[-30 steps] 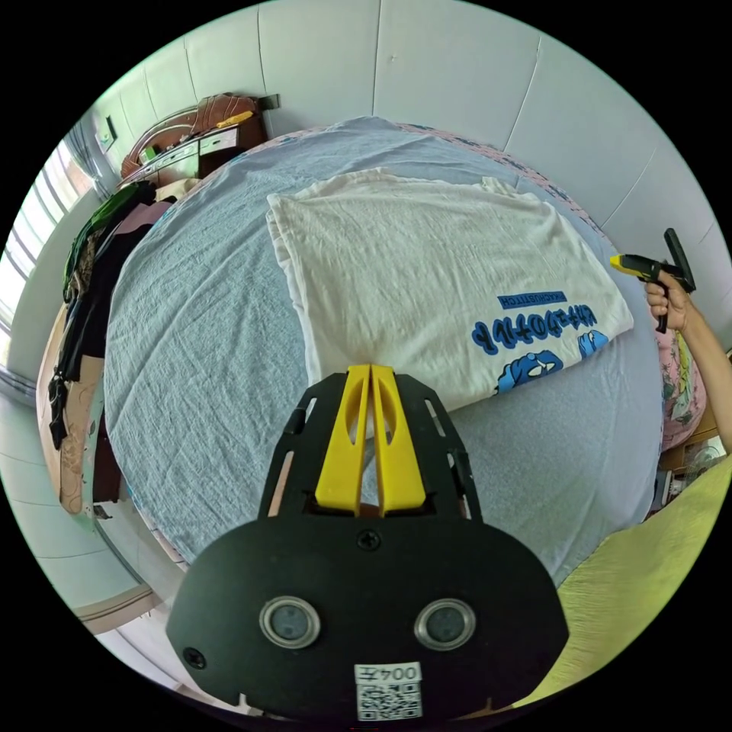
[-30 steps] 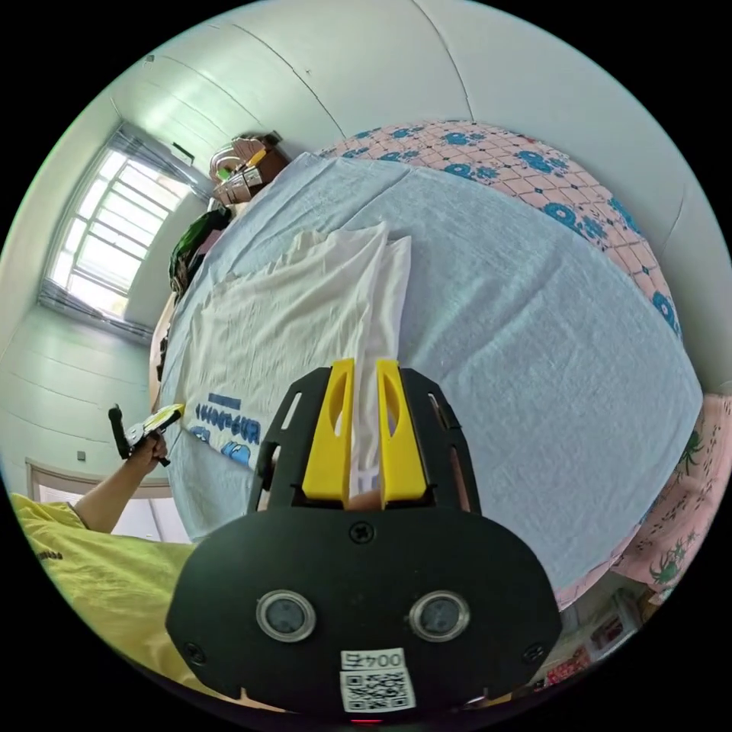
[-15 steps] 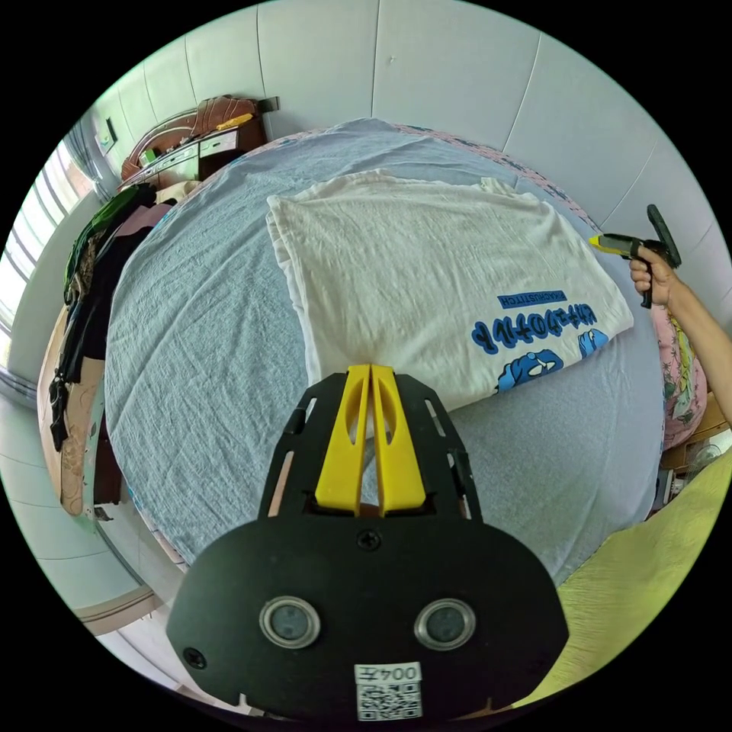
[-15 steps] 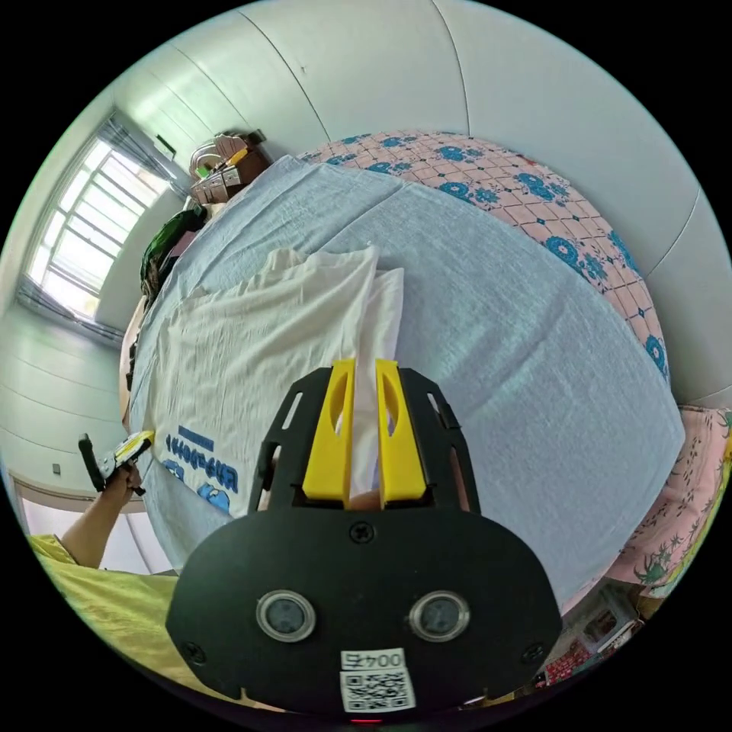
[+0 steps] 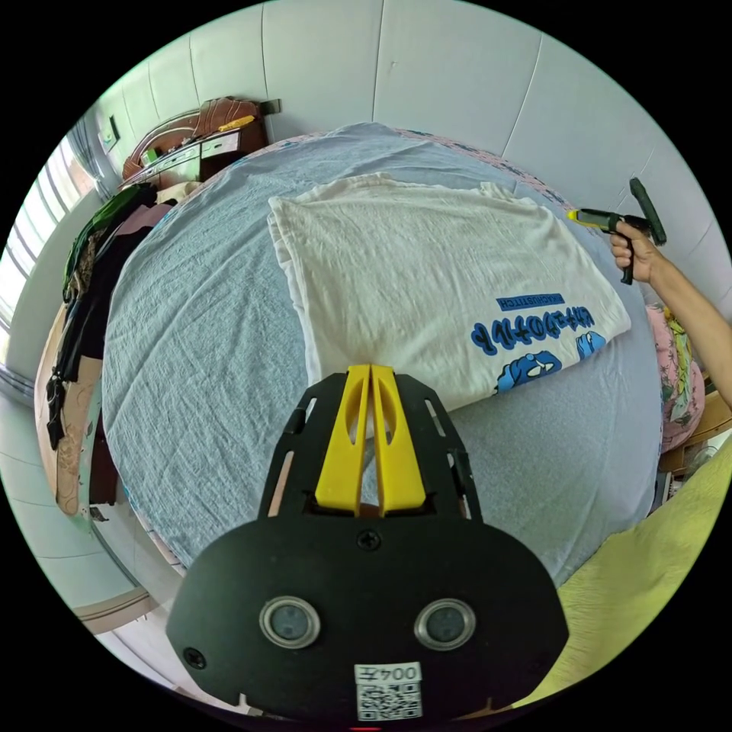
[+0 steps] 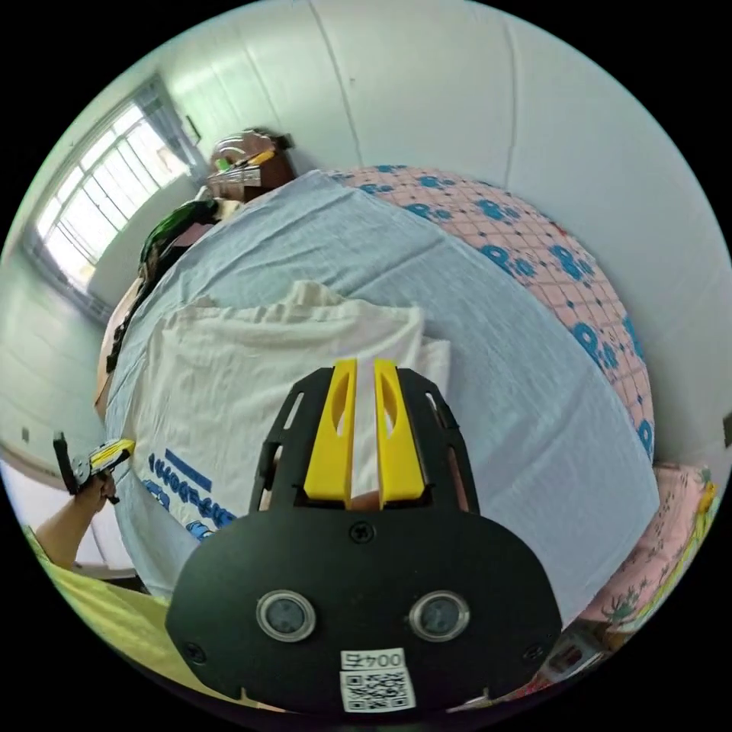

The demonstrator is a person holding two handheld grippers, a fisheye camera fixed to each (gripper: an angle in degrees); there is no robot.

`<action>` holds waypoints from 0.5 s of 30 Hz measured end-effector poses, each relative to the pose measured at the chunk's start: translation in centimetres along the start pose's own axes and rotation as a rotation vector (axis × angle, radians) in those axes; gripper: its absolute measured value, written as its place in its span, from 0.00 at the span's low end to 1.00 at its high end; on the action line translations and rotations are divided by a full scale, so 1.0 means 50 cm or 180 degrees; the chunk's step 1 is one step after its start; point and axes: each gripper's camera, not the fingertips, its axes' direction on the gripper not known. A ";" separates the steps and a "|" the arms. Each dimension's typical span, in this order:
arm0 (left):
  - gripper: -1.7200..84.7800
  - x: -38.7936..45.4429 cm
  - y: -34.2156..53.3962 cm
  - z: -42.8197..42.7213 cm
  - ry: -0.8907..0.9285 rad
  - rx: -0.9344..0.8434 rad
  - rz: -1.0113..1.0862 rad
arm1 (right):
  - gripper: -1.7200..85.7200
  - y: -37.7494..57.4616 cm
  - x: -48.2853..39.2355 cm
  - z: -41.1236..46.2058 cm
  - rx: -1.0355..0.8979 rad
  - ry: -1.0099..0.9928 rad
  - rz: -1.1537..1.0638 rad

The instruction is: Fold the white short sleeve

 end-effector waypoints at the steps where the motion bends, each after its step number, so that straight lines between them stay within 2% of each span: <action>1: 0.02 0.000 0.000 0.000 -0.0009 -0.0003 0.0009 | 0.08 -0.014 -0.032 0.019 -0.0031 -0.0029 -0.0148; 7: 0.02 -0.003 0.002 -0.001 -0.0028 -0.0007 0.0054 | 0.09 -0.070 -0.142 0.137 -0.0392 0.0054 -0.0669; 10: 0.02 -0.009 0.004 -0.001 0.0004 0.0004 0.0047 | 0.09 -0.093 -0.135 0.175 -0.0488 0.0130 -0.0602; 15: 0.02 -0.018 0.010 -0.003 0.0039 0.0040 0.0039 | 0.08 -0.108 -0.123 0.155 -0.0233 0.0003 -0.0334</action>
